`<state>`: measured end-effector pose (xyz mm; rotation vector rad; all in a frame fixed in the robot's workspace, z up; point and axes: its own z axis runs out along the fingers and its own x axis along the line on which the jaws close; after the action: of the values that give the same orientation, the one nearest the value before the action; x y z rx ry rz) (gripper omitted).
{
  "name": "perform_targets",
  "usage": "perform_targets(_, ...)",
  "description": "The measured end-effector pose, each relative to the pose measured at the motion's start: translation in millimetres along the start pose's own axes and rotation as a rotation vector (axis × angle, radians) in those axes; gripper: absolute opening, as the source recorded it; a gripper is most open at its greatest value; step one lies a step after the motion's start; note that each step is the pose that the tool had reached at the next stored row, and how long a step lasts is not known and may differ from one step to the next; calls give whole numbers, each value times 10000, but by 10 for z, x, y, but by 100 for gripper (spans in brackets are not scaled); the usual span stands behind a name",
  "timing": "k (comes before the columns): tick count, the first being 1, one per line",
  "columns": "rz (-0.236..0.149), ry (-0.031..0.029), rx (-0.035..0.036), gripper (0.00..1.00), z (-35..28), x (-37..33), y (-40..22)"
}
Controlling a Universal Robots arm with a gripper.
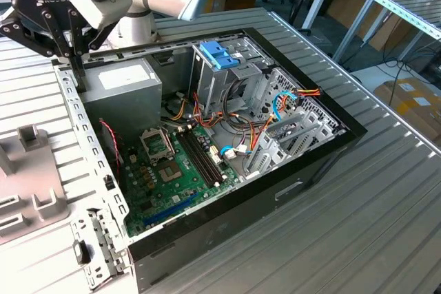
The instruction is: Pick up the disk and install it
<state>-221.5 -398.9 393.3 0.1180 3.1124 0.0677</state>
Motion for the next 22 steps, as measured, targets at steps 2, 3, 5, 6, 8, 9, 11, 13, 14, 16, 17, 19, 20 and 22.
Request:
perform_targets(2,0,1,0,11,-1,23,-2)
perform_targets(3,0,1,0,11,-1,40,-3)
perform_targets(5,0,1,1,11,-2,69,-5)
perform_targets(6,0,1,0,11,-3,81,-6)
perform_targets(8,0,0,0,11,-3,97,-7)
perform_targets(9,-1,1,1,11,-4,107,-8)
perform_targets(11,-1,1,0,11,-4,129,-10)
perform_targets(13,0,0,0,11,-4,145,-11)
perform_targets(14,0,0,0,11,-5,173,-13)
perform_targets(16,0,1,1,11,-6,195,-15)
perform_targets(17,0,1,0,11,-6,205,-16)
perform_targets(19,0,1,1,11,-7,228,-17)
perform_targets(20,0,1,1,11,-7,237,-18)
perform_targets(22,0,0,0,11,-7,257,-19)
